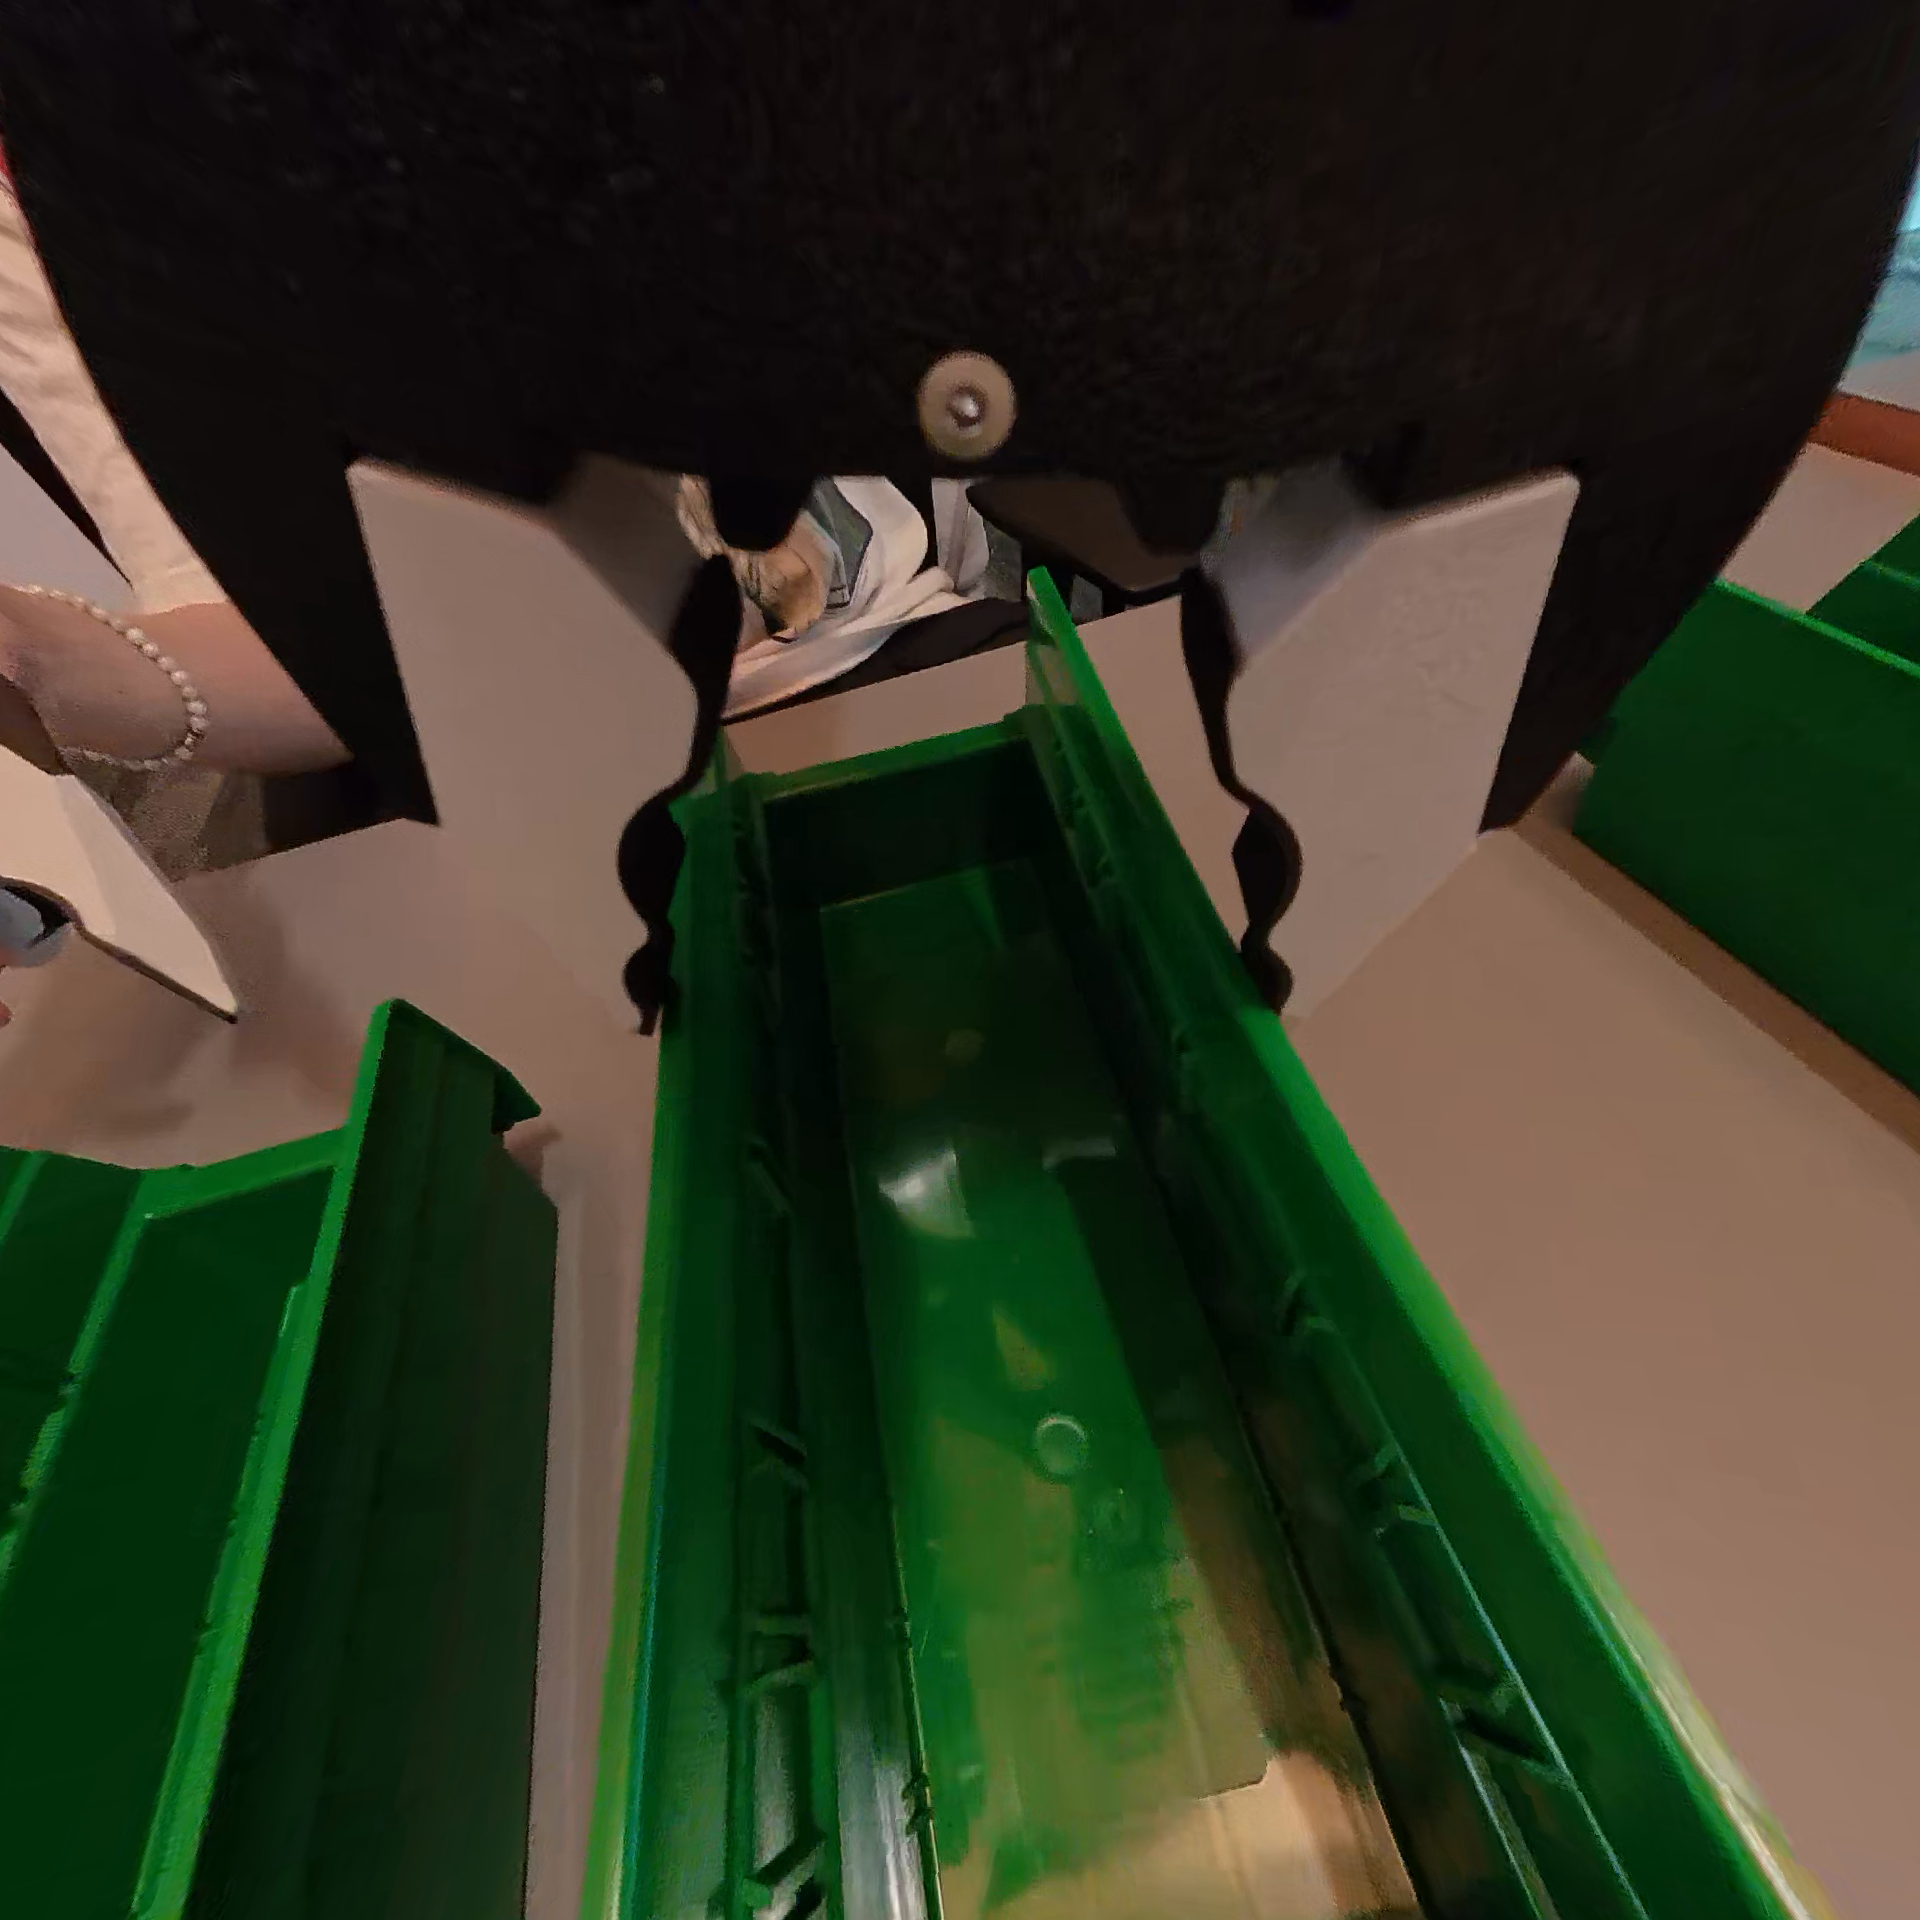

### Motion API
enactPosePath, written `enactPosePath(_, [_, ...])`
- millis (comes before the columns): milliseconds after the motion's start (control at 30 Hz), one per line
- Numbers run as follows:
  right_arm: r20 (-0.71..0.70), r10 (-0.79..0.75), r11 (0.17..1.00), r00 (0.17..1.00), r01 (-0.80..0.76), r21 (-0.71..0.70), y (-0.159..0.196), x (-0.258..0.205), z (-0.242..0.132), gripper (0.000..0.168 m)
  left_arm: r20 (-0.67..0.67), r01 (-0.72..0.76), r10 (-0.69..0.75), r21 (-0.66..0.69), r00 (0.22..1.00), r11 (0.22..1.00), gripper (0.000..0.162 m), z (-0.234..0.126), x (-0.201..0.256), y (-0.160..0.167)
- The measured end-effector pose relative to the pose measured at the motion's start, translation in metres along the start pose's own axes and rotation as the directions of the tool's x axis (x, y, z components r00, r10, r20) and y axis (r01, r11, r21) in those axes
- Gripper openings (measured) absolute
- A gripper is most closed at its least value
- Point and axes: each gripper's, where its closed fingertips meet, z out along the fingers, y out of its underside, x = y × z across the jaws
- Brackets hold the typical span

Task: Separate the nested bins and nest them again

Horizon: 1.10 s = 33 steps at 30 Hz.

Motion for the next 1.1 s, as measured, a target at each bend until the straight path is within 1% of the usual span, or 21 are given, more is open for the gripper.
enactPosePath(100, [0.004, 0.004, 1.0, 1.0, -0.004, -0.007, 0.002, 0.0, 0.001, 0.118, 0.025, 0.03, -0.031, 0.016, 0.999, 0.999, 0.111, -0.001, -0.003, 0.001])
enactPosePath(200, [0.005, -0.001, 1.0, 1.0, 0.001, -0.006, 0.001, -0.002, 0.001, 0.118, 0.117, 0.017, -0.02, 0.029, 0.993, 0.999, 0.103, -0.009, -0.009, 0.002])
enactPosePath(267, [0.005, -0.005, 1.0, 1.0, 0.005, -0.003, 0.0, -0.003, 0.001, 0.118, 0.148, 0.004, -0.009, 0.035, 0.989, 0.999, 0.102, -0.01, -0.01, 0.002])
enactPosePath(433, [0.01, -0.013, 1.0, 1.0, 0.013, 0.001, -0.002, -0.006, -0.001, 0.118, 0.145, 0.002, -0.008, 0.044, 0.989, 0.999, 0.101, -0.01, -0.011, 0.002])
enactPosePath(533, [0.012, -0.014, 1.0, 1.0, 0.014, 0.004, -0.003, -0.007, -0.002, 0.118, 0.142, -0.016, 0.011, 0.031, 0.99, 0.999, 0.086, -0.012, -0.012, 0.003])
enactPosePath(600, [0.011, -0.016, 1.0, 1.0, 0.016, 0.008, -0.004, -0.007, -0.003, 0.118, 0.131, -0.017, 0.015, 0.017, 0.991, 1.0, 0.081, -0.014, -0.013, 0.004])
enactPosePath(700, [0.011, -0.017, 1.0, 1.0, 0.017, 0.019, -0.008, -0.007, -0.005, 0.117, 0.093, 0.005, -0.009, 0.04, 0.996, 0.999, 0.081, -0.02, -0.013, 0.0])
enactPosePath(833, [0.015, -0.025, 0.999, 1.0, 0.025, 0.023, -0.009, -0.01, -0.005, 0.117, 0.059, 0.018, -0.022, 0.076, 0.998, 0.997, 0.08, -0.04, -0.013, -0.004])
enactPosePath(933, [0.077, -0.051, 0.997, 0.996, 0.046, 0.061, -0.018, -0.028, -0.006, 0.106, 0.081, 0.015, -0.021, 0.075, 0.996, 0.997, 0.08, -0.044, -0.015, -0.004])
enactPosePath(1000, [0.14, -0.081, 0.993, 0.987, 0.068, 0.093, -0.025, -0.048, -0.007, 0.093, 0.092, 0.018, -0.025, 0.073, 0.995, 0.997, 0.081, -0.043, -0.018, -0.003])
enactPosePath(1033, [0.177, -0.099, 0.99, 0.979, 0.079, 0.117, -0.03, -0.06, -0.008, 0.079, 0.091, 0.021, -0.028, 0.067, 0.995, 0.998, 0.081, -0.04, -0.019, -0.003])
enactPosePath(1100, [0.288, -0.135, 0.978, 0.948, 0.08, 0.194, -0.039, -0.092, -0.01, 0.036, 0.077, 0.027, -0.031, 0.051, 0.997, 0.998, 0.081, -0.034, -0.019, 0.0])
